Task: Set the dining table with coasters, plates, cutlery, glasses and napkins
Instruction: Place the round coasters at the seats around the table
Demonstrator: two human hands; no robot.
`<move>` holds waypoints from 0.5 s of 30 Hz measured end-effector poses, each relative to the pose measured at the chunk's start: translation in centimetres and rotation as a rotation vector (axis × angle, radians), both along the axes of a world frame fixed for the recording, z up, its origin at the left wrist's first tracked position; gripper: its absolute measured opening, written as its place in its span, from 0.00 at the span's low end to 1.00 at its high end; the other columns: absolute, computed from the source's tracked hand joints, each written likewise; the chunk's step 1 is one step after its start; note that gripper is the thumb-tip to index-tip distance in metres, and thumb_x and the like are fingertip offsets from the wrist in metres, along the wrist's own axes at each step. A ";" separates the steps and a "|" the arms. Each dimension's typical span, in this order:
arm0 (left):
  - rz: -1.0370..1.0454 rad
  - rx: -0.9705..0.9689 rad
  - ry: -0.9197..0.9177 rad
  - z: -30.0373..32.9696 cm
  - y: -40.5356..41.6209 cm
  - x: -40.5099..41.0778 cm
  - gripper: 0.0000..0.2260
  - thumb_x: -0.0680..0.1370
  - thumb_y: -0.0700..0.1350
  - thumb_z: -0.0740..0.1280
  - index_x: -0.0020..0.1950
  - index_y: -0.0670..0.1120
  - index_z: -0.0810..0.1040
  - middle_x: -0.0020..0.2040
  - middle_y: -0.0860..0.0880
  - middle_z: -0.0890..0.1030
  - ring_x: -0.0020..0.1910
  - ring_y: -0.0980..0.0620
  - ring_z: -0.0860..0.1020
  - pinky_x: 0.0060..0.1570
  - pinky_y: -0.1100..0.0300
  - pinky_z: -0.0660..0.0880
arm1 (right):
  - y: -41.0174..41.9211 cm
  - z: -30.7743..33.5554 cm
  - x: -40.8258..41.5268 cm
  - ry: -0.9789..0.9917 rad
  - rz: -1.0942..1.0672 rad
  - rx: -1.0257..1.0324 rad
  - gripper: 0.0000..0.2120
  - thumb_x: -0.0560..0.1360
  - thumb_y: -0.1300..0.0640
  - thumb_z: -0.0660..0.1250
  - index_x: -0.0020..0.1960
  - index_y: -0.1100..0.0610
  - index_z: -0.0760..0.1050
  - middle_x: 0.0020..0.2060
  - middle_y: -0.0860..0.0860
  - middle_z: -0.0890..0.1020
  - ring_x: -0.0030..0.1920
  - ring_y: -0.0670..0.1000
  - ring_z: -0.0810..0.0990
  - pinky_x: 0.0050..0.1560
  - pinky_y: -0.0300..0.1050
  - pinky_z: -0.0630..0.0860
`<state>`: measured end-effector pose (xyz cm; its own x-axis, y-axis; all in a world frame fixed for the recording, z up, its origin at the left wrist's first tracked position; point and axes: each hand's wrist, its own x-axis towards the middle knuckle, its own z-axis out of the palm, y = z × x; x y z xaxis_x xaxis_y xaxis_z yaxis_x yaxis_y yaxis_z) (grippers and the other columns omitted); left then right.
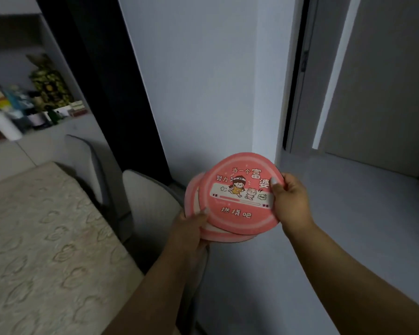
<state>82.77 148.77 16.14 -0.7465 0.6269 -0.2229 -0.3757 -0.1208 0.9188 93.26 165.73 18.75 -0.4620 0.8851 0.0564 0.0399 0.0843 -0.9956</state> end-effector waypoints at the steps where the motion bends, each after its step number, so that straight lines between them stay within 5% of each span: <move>1: 0.051 0.017 -0.007 0.1 0.6 -1.3 0.12 0.79 0.38 0.64 0.61 0.49 0.77 0.52 0.47 0.85 0.49 0.48 0.84 0.44 0.53 0.80 | 0.8 0.1 -1.8 0.000 0.031 0.009 0.08 0.80 0.57 0.60 0.44 0.50 0.75 0.41 0.51 0.82 0.44 0.53 0.82 0.46 0.50 0.80; 7: 0.362 0.091 -0.038 0.4 3.5 -8.0 0.13 0.78 0.38 0.64 0.61 0.45 0.78 0.52 0.42 0.84 0.49 0.44 0.84 0.43 0.52 0.81 | 5.8 0.3 -12.7 -0.005 0.264 0.008 0.05 0.78 0.60 0.63 0.45 0.54 0.76 0.39 0.50 0.82 0.38 0.50 0.81 0.32 0.38 0.77; 15: 0.896 0.221 -0.123 0.8 6.1 -13.6 0.10 0.82 0.42 0.60 0.58 0.46 0.79 0.50 0.43 0.85 0.45 0.46 0.84 0.47 0.49 0.81 | 8.7 0.2 -27.5 -0.071 0.696 0.093 0.06 0.77 0.59 0.65 0.41 0.54 0.77 0.36 0.50 0.81 0.39 0.53 0.79 0.40 0.44 0.74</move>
<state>69.13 154.88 16.95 -0.9516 -0.1341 -0.2765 -0.1507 -0.5805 0.8002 65.75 174.45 18.94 -0.9246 0.3752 0.0659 0.0106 0.1981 -0.9801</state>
